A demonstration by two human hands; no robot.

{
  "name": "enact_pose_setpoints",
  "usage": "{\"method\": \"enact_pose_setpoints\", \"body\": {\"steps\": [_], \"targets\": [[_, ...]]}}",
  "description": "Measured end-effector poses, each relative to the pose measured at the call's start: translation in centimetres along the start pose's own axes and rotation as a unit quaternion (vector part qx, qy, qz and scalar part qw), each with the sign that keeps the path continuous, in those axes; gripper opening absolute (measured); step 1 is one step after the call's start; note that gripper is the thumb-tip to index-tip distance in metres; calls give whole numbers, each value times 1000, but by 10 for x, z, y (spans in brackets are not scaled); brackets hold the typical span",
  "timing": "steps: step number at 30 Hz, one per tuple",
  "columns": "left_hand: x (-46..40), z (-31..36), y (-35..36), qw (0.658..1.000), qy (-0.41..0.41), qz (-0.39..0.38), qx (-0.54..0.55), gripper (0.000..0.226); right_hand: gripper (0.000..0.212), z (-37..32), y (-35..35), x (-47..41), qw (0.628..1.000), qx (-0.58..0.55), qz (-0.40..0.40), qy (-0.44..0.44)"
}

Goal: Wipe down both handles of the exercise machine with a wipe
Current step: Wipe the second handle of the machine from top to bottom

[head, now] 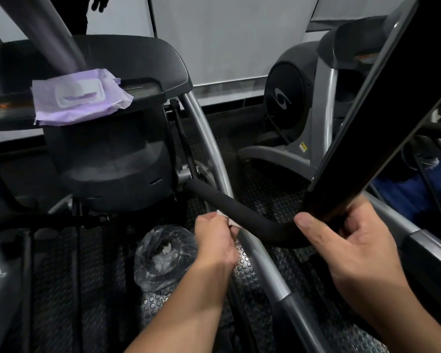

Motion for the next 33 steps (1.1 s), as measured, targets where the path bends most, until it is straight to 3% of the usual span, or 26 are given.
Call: {"method": "enact_pose_setpoints", "body": {"steps": [3,8,12,16,21,24,28,33], "targets": [[17,9,-8,977,144,36,-151,13,23,3,-1,-1,1000,-7,1,-3],[26,43,-2,887,337,20,-315,31,26,7,-2,-1,1000,-8,3,-5],[58,45,33,734,505,-95,-443,23,24,9,-2,-1,1000,-10,6,-10],[20,65,30,729,449,-61,-513,28,22,10,-2,-2,1000,-8,-2,-12],[53,65,55,638,478,-187,-574,31,23,10,-2,-4,1000,-16,-2,-10],[28,82,53,620,421,-147,-646,35,23,13,-3,-4,1000,-10,-5,-9],[45,73,73,527,427,-202,-707,37,25,11,-2,-3,1000,-29,-2,-7],[22,85,75,549,346,-163,-743,38,25,9,-4,-2,1000,2,-3,-12]]}}
Point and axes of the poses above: each hand's wrist, its own x-axis away from the middle knuckle, its own y-axis out of the palm, z = x × y, the point moved 8 cm from there along -x, towards the middle knuckle, and after that the axes turned 7 degrees about -x, right-handed, at the moved point
